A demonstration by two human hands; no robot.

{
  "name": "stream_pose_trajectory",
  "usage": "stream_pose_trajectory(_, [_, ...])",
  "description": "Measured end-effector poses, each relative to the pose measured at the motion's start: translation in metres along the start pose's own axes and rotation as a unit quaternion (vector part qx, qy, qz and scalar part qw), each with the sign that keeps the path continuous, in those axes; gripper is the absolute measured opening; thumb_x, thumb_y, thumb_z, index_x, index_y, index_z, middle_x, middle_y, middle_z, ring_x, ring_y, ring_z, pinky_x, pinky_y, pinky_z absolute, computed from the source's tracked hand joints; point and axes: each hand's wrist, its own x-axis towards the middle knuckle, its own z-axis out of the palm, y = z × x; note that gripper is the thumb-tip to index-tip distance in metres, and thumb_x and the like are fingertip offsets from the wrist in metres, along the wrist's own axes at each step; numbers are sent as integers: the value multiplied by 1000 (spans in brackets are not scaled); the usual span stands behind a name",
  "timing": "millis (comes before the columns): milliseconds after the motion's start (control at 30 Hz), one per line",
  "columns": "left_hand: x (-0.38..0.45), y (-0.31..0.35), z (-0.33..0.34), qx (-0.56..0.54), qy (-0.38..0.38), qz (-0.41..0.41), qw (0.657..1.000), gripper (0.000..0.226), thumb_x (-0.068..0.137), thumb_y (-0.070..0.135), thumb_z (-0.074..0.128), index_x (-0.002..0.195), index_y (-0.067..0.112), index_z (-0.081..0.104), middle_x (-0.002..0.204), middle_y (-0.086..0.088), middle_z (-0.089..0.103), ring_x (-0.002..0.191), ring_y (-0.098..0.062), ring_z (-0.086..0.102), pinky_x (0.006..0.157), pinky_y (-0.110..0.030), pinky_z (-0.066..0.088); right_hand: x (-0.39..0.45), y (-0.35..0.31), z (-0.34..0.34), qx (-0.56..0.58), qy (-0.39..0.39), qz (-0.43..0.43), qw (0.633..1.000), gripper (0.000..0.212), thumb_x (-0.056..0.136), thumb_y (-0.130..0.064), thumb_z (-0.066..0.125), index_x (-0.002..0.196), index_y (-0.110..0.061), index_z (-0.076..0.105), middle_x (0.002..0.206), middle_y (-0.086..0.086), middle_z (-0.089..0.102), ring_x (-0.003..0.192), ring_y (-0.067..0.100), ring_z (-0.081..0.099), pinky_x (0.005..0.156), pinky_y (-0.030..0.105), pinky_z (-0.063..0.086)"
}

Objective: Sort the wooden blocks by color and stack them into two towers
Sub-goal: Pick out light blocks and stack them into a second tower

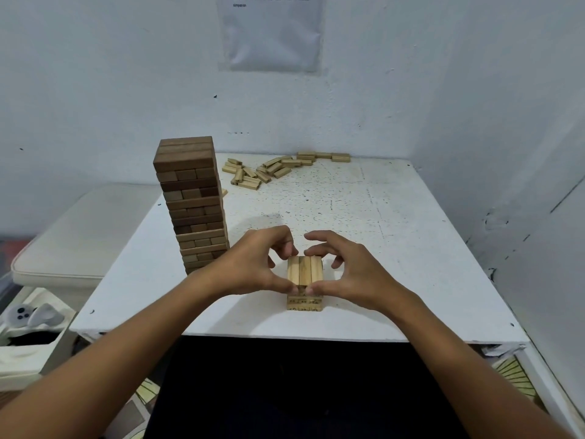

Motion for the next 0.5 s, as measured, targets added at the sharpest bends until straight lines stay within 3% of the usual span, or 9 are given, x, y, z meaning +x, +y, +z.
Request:
stream_pose_trajectory(267, [-4,-2,6,-20,24,6,999,53,60,23,92,91,29,50,106,11,66,103,-5,59,81,-32,52,-6,6,-7,2,-9,4,1000,87,67,-22,88,132,-49,38,125,-15,60,117,-4,49,81,12,37])
stream_pose_trajectory(500, [-3,-5,13,-51,31,4,998,55,60,19,92,96,23,50,107,11,68,105,-2,60,88,-34,52,-10,13,-2,11,-1,9,1000,92,67,-22,88,140,-43,36,124,-16,60,115,-3,50,82,14,39])
